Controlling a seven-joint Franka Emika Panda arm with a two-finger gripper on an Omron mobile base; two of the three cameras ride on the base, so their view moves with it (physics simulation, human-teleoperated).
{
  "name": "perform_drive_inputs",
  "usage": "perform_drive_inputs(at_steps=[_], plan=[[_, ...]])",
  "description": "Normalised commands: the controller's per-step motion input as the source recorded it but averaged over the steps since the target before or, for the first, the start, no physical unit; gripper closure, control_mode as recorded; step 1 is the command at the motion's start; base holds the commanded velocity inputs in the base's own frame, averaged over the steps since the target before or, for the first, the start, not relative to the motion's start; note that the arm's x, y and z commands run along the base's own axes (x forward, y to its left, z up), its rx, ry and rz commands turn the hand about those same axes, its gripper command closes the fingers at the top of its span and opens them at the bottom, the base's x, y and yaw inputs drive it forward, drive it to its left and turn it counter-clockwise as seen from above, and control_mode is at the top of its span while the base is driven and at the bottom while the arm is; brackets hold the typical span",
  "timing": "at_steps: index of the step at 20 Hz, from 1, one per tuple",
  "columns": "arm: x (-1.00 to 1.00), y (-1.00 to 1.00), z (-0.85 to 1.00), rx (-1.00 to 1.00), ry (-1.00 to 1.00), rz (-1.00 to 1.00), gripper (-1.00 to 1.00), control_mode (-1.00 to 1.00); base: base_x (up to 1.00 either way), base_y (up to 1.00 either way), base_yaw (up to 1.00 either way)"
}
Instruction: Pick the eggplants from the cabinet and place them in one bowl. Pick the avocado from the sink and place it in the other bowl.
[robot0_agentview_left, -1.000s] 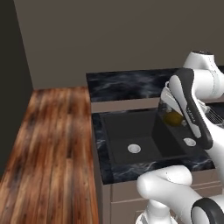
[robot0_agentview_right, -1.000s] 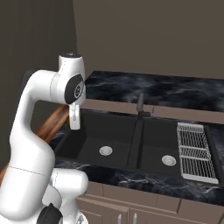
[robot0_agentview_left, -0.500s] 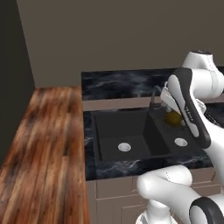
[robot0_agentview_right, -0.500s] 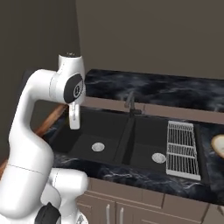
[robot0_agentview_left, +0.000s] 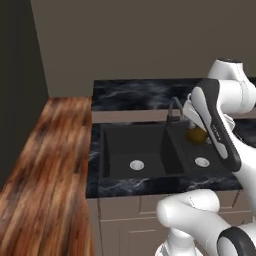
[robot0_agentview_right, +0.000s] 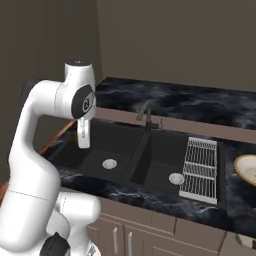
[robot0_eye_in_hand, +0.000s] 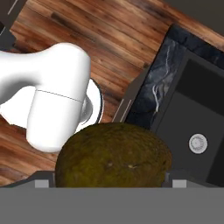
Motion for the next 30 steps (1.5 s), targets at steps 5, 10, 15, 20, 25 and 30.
perform_drive_inputs(at_steps=[5, 10, 15, 20, 25, 30], plan=[[0.0, 0.0, 0.0, 0.0, 0.0, 0.0, 1.0, 1.0, 0.0, -1.0, -0.08], [0.0, 0.0, 0.0, 0.0, 0.0, 0.0, 1.0, 1.0, 0.02, -0.87, -0.15], [0.0, 0.0, 0.0, 0.0, 0.0, 0.0, 1.0, 1.0, 0.18, -0.67, -0.19], [0.0, 0.0, 0.0, 0.0, 0.0, 0.0, 1.0, 1.0, 0.48, -0.54, -0.11], [0.0, 0.0, 0.0, 0.0, 0.0, 0.0, 1.0, 1.0, 0.39, -0.57, -0.05], [0.0, 0.0, 0.0, 0.0, 0.0, 0.0, 1.0, 1.0, 0.41, -0.27, 0.0]])
